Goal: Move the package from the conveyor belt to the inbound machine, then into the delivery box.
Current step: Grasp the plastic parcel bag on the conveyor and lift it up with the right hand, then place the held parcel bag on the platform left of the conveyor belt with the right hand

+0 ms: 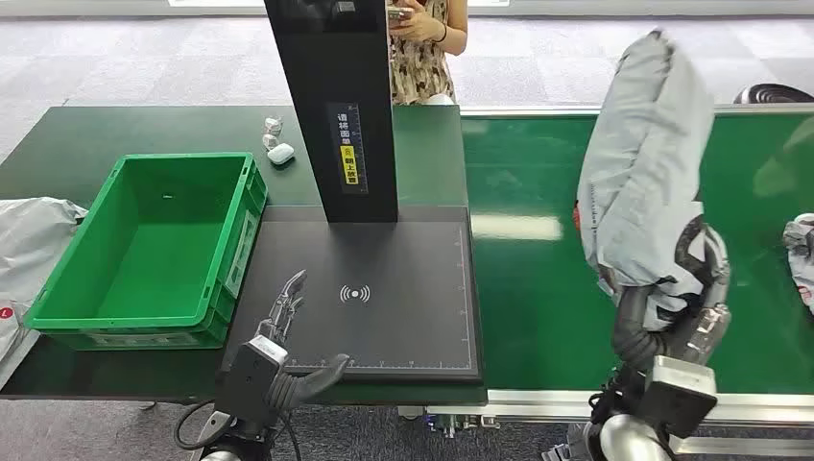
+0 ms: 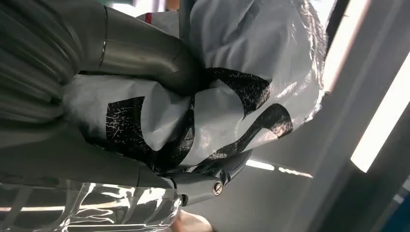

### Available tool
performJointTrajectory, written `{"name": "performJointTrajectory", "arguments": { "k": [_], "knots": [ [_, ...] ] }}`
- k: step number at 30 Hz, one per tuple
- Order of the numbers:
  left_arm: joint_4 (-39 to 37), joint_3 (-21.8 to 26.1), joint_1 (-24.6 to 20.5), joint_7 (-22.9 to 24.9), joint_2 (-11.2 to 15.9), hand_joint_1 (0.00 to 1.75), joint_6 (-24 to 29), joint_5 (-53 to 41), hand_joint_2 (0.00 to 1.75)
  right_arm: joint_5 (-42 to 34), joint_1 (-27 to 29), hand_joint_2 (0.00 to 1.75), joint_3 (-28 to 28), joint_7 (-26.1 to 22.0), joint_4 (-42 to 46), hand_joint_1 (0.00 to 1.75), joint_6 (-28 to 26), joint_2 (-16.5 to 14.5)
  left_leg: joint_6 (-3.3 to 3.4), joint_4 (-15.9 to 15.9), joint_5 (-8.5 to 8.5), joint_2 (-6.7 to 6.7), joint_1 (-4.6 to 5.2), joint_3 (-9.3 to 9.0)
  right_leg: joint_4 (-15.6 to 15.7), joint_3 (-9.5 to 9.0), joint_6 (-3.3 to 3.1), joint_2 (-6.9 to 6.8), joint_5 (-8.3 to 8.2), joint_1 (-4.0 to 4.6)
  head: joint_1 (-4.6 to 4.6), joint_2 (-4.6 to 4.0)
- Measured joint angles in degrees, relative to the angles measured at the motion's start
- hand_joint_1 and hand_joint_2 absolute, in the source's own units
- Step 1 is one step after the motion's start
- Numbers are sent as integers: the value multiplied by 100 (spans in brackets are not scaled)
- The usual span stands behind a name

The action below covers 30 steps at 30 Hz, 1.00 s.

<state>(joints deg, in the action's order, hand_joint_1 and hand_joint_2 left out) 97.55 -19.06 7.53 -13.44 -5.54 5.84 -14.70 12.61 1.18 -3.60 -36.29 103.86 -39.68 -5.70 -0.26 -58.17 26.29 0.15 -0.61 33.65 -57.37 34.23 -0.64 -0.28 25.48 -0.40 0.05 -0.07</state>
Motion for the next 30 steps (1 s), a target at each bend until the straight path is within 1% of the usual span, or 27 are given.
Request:
{"name": "performJointTrajectory", "arguments": {
  "k": [6,8,10,12,15,18,21,22,24,28,30],
  "knots": [
    [0,3,-4,-35,-32,0,41,-42,175,-199,-34,175,-95,-347,856,175,-7,-152,0,1,0,0,0,2,-1,-1,0,-1,0,0,1,0],
    [0,5,-3,-40,-44,0,47,-50,175,-229,-90,175,-163,-334,1023,175,3,-164,0,1,0,0,1,2,-1,-2,0,0,0,-1,1,0],
    [0,5,-4,-46,-51,0,40,-57,175,-292,-182,175,-255,-149,1083,175,112,-158,0,0,0,0,1,2,-1,-3,1,0,-1,-1,2,0],
    [0,4,-7,-55,-54,0,10,-61,175,-394,-315,175,-392,244,1018,175,472,-123,0,0,-1,2,1,2,-1,-3,0,1,-3,-1,2,0],
    [0,5,-22,-75,-53,0,-41,-56,175,-627,-568,175,-666,794,558,175,1452,-51,0,0,-5,5,0,1,-1,-3,-3,4,-7,-1,1,0],
    [0,5,-33,-98,-45,0,-32,-25,175,-895,-780,175,-1045,1075,-180,175,2328,-11,0,0,-13,2,-1,2,-1,-2,-4,-1,-8,1,1,0],
    [0,13,-30,-117,-31,0,62,16,175,-1098,-931,175,-1384,1245,-826,175,2716,27,-3,1,-16,-4,-2,5,-3,-1,-4,-5,-7,2,1,0],
    [0,27,-28,-129,-25,0,157,9,175,-1170,-977,175,-1477,1315,-1020,175,2802,40,-3,1,-16,-4,-2,5,-4,0,-4,-5,-7,2,1,0],
    [2,93,-26,-171,-19,0,525,-68,175,-1325,-1077,175,-1647,1463,-1419,175,2952,77,-3,2,-16,-3,-2,6,-4,1,-4,-3,-7,2,1,0],
    [79,346,-14,-369,-24,0,1662,-377,175,-1567,-1229,175,-1931,1674,-2125,175,3177,157,-3,2,-16,-4,-2,8,-4,3,-4,-4,-7,2,1,0],
    [159,481,2,-508,-27,0,2132,-495,175,-1632,-1265,175,-2043,1732,-2375,175,3256,193,-3,2,-16,-4,-2,9,-4,3,-4,-5,-7,2,1,0]
  ]
}}
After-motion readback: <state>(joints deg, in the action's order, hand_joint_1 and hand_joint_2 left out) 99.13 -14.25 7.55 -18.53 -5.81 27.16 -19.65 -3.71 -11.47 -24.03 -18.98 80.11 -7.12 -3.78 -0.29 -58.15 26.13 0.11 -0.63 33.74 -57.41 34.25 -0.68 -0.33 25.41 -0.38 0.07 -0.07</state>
